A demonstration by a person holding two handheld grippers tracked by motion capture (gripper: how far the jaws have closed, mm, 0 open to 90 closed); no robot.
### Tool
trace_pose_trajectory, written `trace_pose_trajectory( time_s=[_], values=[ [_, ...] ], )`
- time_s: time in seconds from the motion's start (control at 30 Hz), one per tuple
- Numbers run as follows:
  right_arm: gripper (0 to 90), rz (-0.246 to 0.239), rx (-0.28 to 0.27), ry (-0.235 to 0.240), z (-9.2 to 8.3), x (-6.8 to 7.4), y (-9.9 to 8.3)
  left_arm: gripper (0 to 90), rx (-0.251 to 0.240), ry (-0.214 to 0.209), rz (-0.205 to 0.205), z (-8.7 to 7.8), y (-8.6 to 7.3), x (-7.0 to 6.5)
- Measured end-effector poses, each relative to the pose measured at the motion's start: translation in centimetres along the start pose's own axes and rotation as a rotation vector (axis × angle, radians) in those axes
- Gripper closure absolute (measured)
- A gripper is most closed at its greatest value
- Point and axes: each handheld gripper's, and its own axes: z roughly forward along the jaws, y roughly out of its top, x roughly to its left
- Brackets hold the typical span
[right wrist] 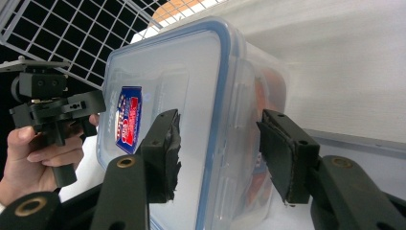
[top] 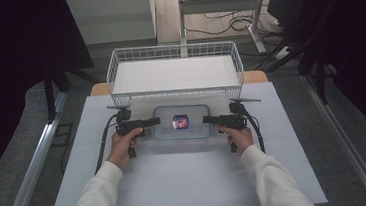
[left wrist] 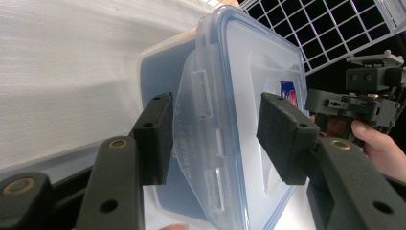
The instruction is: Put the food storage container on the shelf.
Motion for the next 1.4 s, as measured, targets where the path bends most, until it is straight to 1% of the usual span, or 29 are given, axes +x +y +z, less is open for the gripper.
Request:
trace_pose_trajectory(
  time_s=[0.07, 0.13, 0.2, 0.23, 0.3, 0.33, 0.37, 0.4, 0.43, 0.47, 0.5, 0.6, 0.63, 0.7, 0.8, 0.9, 0.93, 0.97, 1.03, 1.07, 1.13, 1.17, 1.23, 1.3, 1.37, 1.4],
  values=[
    [48.4, -0.002, -0.004, -0.005, 0.0, 0.0, 0.0, 48.2, -0.004, 0.002, 0.001, 0.0, 0.0, 0.0],
    [48.4, -0.010, -0.007, -0.013, 0.0, 0.1, 0.0, 47.8, -0.002, 0.011, 0.012, 0.0, 0.0, -0.1],
    [47.6, -0.028, -0.011, -0.024, -0.1, 0.2, -0.1, 45.3, -0.006, 0.047, 0.027, -0.1, -0.1, -0.5],
    [46.0, -0.034, -0.019, -0.026, -0.1, 0.4, -0.1, 43.3, -0.015, 0.058, 0.033, -0.2, -0.1, -0.7],
    [42.5, -0.055, -0.043, -0.037, -0.4, 0.7, -0.2, 40.5, -0.013, 0.067, 0.066, -0.6, -0.1, -1.1],
    [42.2, -0.082, -0.052, -0.049, -0.7, 1.0, -0.2, 39.9, -0.015, 0.073, 0.072, -0.9, -0.2, -1.5],
    [42.0, -0.105, -0.058, -0.061, -0.9, 1.4, -0.2, 39.4, -0.014, 0.086, 0.101, -1.1, -0.2, -1.9],
    [41.5, -0.135, -0.056, -0.072, -1.1, 1.7, -0.3, 38.8, -0.018, 0.096, 0.117, -1.4, -0.3, -2.4],
    [40.8, -0.161, -0.053, -0.082, -1.4, 2.0, -0.5, 38.5, -0.001, 0.103, 0.157, -1.8, -0.5, -2.7],
    [40.2, -0.193, -0.050, -0.097, -1.7, 2.4, -0.6, 38.0, 0.001, 0.106, 0.173, -2.2, -0.7, -3.1],
    [39.8, -0.233, -0.049, -0.117, -2.0, 2.9, -0.8, 37.4, -0.009, 0.115, 0.177, -2.5, -1.0, -3.6],
    [39.1, -0.355, -0.045, -0.171, -3.0, 4.3, -1.8, 36.9, 0.006, 0.138, 0.235, -3.8, -2.3, -4.7],
    [39.4, -0.395, -0.053, -0.183, -3.4, 4.8, -2.3, 36.4, 0.010, 0.146, 0.252, -4.2, -2.8, -5.1],
    [40.4, -0.458, -0.042, -0.197, -3.9, 5.7, -3.3, 35.6, 0.022, 0.161, 0.292, -5.1, -3.8, -5.8],
    [47.4, -0.550, -0.031, -0.211, -4.4, 6.9, -5.1, 33.6, 0.036, 0.175, 0.329, -6.3, -5.6, -6.7],
    [58.2, -0.622, -0.012, -0.208, -4.4, 7.8, -6.6, 32.3, 0.049, 0.198, 0.348, -7.4, -7.3, -7.1],
    [62.7, -0.645, -0.002, -0.204, -4.3, 8.1, -7.1, 32.2, 0.056, 0.211, 0.349, -7.7, -7.9, -7.2],
    [68.7, -0.667, 0.020, -0.200, -4.1, 8.3, -7.6, 31.7, 0.059, 0.224, 0.348, -7.9, -8.2, -7.2],
    [76.3, -0.696, 0.047, -0.198, -3.5, 8.7, -8.1, 31.2, 0.065, 0.250, 0.359, -8.2, -9.0, -7.3],
    [81.1, -0.703, 0.066, -0.194, -3.1, 8.8, -8.4, 30.6, 0.070, 0.260, 0.365, -8.3, -9.3, -7.4],
    [87.7, -0.720, 0.098, -0.185, -2.2, 9.2, -8.8, 29.8, 0.070, 0.279, 0.378, -8.6, -10.0, -7.7],
    [88.3, -0.724, 0.111, -0.180, -1.7, 9.3, -8.9, 29.8, 0.076, 0.282, 0.390, -8.7, -10.4, -7.9],
    [88.4, -0.734, 0.136, -0.175, -0.5, 9.7, -9.1, 29.4, 0.083, 0.281, 0.400, -8.9, -10.9, -8.3],
    [88.4, -0.745, 0.156, -0.185, 0.8, 10.0, -9.2, 29.3, 0.090, 0.286, 0.417, -9.0, -11.4, -8.6],
    [88.4, -0.739, 0.168, -0.205, 2.3, 10.1, -9.3, 28.9, 0.103, 0.292, 0.428, -8.8, -11.8, -8.7],
    [88.5, -0.735, 0.174, -0.213, 2.8, 10.1, -9.2, 28.8, 0.112, 0.294, 0.433, -8.7, -12.0, -8.7]
  ],
)
